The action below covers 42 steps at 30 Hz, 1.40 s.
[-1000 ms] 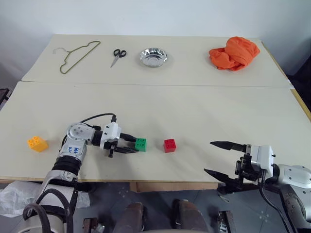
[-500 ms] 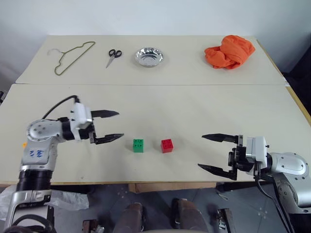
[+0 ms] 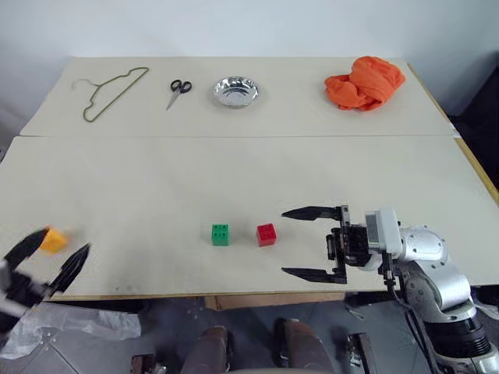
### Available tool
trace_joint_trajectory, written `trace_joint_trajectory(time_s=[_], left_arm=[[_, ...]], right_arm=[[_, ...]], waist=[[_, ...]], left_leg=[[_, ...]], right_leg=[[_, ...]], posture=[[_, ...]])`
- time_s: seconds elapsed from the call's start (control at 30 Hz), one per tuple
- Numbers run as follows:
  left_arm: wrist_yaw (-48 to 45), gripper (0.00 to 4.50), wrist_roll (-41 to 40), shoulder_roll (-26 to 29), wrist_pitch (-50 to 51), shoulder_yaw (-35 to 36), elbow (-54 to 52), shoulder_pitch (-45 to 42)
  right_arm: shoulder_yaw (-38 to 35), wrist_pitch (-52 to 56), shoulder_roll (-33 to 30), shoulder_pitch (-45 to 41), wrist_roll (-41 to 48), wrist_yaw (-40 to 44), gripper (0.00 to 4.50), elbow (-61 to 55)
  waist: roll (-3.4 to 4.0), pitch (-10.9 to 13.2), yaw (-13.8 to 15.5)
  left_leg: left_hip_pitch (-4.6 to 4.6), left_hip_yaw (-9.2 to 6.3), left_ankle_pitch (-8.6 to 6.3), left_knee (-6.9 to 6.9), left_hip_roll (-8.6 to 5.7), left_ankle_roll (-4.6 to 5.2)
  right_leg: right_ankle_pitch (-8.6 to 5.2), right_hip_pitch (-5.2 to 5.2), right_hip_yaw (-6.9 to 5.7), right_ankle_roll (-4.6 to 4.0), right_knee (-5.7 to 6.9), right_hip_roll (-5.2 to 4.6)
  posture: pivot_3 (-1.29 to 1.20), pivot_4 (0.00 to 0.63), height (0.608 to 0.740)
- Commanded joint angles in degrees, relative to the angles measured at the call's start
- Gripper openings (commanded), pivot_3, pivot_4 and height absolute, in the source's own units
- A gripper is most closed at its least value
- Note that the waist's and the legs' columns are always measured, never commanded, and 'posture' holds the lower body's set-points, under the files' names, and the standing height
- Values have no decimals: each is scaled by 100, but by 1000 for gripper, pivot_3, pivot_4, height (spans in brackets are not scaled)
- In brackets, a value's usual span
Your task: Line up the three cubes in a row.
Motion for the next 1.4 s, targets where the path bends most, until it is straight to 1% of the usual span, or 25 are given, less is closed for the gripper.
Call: trace_joint_trajectory(time_s=[0.03, 0.17, 0.3, 0.5, 0.6, 0.7, 0.77, 0.87, 0.97, 1.17, 1.3, 1.4], left_arm=[[435, 4490, -436, -256, -108, 403, -219, 165], [649, 4490, -416, -672, -313, 483, 201, 445], [843, 4490, -181, -787, -745, 404, 757, 342], [1300, 4490, 187, -832, -1057, -175, 843, -124], [1665, 4490, 385, -904, -1090, -485, 564, -323], [2725, 4490, 799, -962, -825, -543, 385, -591], [3114, 4490, 846, -982, -691, -612, 339, -788], [3847, 4490, 938, -827, -98, -670, 228, -1166], [4044, 4490, 918, -666, 395, -866, 60, -1355], [3913, 4490, 1207, -362, 574, -1448, 102, -1673], [4100, 4490, 1282, -432, 597, -1544, 126, -1762], [4420, 4490, 1397, -527, 630, -1580, 172, -1903]], right_arm=[[-10, -104, 25, -113, 56, 47, 4500, -146], [-9, -85, -19, -121, 56, 70, 4500, -67], [-58, -111, -28, -108, 16, 67, 4500, 49], [-86, -148, -58, -62, -58, 101, 4500, 217], [-26, 20, -242, 86, -19, 261, 4500, 91], [-21, 153, -301, 175, 53, 191, 4500, -42], [0, 158, -283, 229, 34, 160, 4500, -72], [24, 286, -332, 298, 45, 146, 4500, -145], [5, 350, -354, 331, 50, 145, 4500, -192], [-23, 387, -353, 412, 40, 110, 4500, -286], [-45, 403, -346, 448, 30, 29, 4500, -333], [-39, 397, -337, 494, 20, -11, 4500, -351]], waist=[[-5, -2, 106], [-3, -4, 131], [-6, -5, 118], [-7, -6, 139], [-7, -6, 123], [-9, -7, 106], [-8, -7, 101], [-8, -7, 122], [-10, -8, 131], [-10, -8, 127], [-10, -8, 107], [-10, -8, 123]], left_leg=[[1, -3, -1, 0, -1, 1], [8, -8, -7, 2, -1, 4], [8, -8, -11, 0, 5, -2], [8, -8, -11, 1, 3, 0], [7, -8, -11, 0, 3, -1], [7, -8, -15, 0, 3, 1], [7, -6, -16, 0, 4, -2], [7, -4, -15, 1, 5, -5], [6, -4, -14, 2, 3, -5], [6, -5, -14, 2, 0, -5], [5, -5, -15, 1, 2, -7], [5, -5, -14, 1, 2, -8]], right_leg=[[0, 4, -2, 0, -2, -2], [0, 19, -5, -1, -13, -4], [-2, 15, -10, -4, -13, 1], [-2, 18, -10, -4, -13, 0], [-2, 15, -10, -4, -11, 0], [-1, 15, -10, -3, -12, 1], [-1, 11, -9, -3, -11, 5], [-1, 9, -10, -3, -6, 7], [-1, 9, -9, -2, -2, 7], [-1, 9, -9, -2, -2, 6], [-1, 5, -9, -2, -2, 8], [-1, 5, -9, -2, -1, 8]], posture=[[0, 150, 740], [0, 150, 740], [0, 150, 740], [0, 150, 740], [0, 150, 740], [0, 150, 740], [0, 150, 740], [0, 150, 740], [0, 150, 740], [0, 150, 740], [0, 150, 740], [0, 150, 740]])
